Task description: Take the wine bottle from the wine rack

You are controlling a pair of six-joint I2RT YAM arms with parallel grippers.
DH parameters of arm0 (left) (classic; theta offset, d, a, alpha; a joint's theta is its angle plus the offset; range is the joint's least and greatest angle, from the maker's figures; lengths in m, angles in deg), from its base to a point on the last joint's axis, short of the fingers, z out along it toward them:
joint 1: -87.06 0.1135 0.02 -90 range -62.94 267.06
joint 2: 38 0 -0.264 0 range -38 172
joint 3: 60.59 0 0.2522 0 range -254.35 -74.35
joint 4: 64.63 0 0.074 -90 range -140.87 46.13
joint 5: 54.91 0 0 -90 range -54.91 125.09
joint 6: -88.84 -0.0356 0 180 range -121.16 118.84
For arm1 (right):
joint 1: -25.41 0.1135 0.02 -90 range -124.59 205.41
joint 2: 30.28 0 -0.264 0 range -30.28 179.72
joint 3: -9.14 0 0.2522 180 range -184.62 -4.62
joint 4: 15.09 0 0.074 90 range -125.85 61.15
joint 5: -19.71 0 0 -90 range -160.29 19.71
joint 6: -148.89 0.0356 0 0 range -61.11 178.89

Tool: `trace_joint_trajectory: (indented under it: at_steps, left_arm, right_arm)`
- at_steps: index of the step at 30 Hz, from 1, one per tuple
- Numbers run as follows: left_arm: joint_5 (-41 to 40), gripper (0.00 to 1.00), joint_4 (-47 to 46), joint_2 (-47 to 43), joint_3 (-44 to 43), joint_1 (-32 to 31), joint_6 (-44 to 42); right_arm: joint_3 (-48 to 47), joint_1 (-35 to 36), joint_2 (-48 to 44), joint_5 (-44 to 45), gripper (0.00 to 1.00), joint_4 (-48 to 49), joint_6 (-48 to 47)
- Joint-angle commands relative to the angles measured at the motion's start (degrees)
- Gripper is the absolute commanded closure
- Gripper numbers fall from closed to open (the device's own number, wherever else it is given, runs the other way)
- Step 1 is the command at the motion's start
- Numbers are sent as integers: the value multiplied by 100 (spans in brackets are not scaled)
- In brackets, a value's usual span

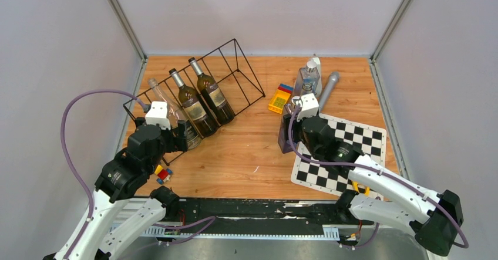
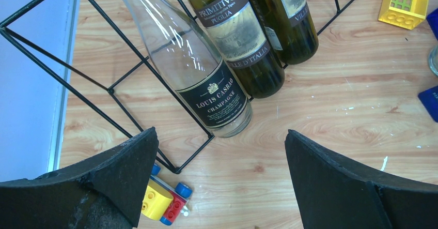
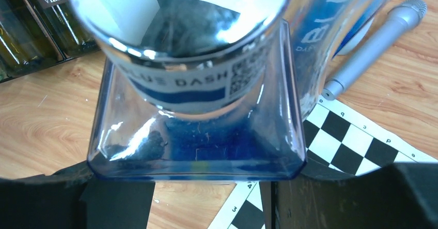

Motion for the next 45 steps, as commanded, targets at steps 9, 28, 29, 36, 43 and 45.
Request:
trace_joint_trajectory:
  at_steps: [9,28,29,36,43,45]
  left_arm:
    - [45,0,-254,60,17,26,-72]
    - [37,0,-249,34,25,21,-72]
    - [43,0,-250,35,25,21,-72]
    - [41,0,-253,75,10,21,-68]
    - [34,0,-178,287,-166,22,5]
    - [98,0,-162,432,-307,26,37]
  right_arm:
    - [47,0,-495,958,100,568,256]
    - [-264,1,-487,256,36,51,251]
    - [-285,-1,-487,243,32,17,257]
    - [-404,6,-575,146,14,-241,357]
    - [-916,0,-755,-61,5,-819,232]
    - [-1163,7,-800,-173,4,-1081,202]
